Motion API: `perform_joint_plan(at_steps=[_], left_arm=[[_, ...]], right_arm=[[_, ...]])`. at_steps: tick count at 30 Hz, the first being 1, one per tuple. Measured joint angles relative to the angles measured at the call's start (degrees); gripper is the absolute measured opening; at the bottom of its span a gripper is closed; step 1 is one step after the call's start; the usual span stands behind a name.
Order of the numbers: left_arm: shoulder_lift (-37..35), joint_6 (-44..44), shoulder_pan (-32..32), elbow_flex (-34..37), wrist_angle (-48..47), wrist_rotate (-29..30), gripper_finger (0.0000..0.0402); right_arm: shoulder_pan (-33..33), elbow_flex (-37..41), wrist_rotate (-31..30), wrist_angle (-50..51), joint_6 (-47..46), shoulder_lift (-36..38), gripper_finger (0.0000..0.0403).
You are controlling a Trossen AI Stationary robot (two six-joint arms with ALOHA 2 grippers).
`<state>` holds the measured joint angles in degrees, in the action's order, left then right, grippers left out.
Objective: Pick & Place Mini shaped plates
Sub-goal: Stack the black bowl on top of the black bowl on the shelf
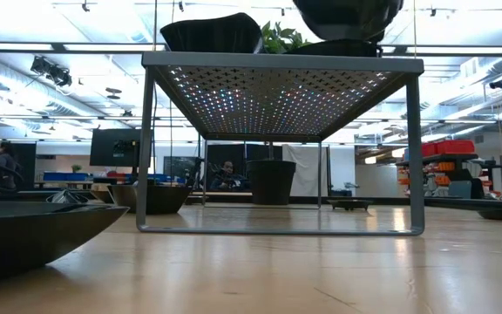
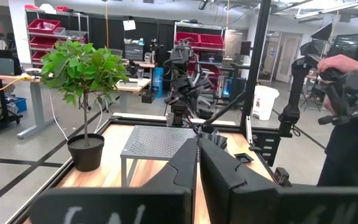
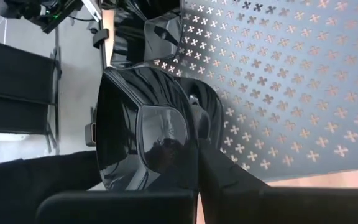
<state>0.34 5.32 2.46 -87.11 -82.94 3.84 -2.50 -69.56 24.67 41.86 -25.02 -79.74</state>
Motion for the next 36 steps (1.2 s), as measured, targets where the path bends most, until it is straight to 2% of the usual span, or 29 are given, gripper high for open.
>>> perform_joint_plan(at_steps=[9, 16, 36], left_arm=[[0.0, 0.0, 0.0, 0.0, 0.0, 0.0, 0.0023], [0.0, 0.0, 0.0, 0.0, 0.0, 0.0, 0.0023], [0.0, 0.0, 0.0, 0.0, 0.0, 0.0, 0.0023]], right_arm=[[0.0, 0.0, 0.0, -0.2, -1.7, -3.3, 0.0], [0.1, 0.0, 0.4, -0.3, -7.0, -4.1, 0.0], [0.3, 0.8, 0.2, -0.4, -9.1, -4.4, 0.0]])
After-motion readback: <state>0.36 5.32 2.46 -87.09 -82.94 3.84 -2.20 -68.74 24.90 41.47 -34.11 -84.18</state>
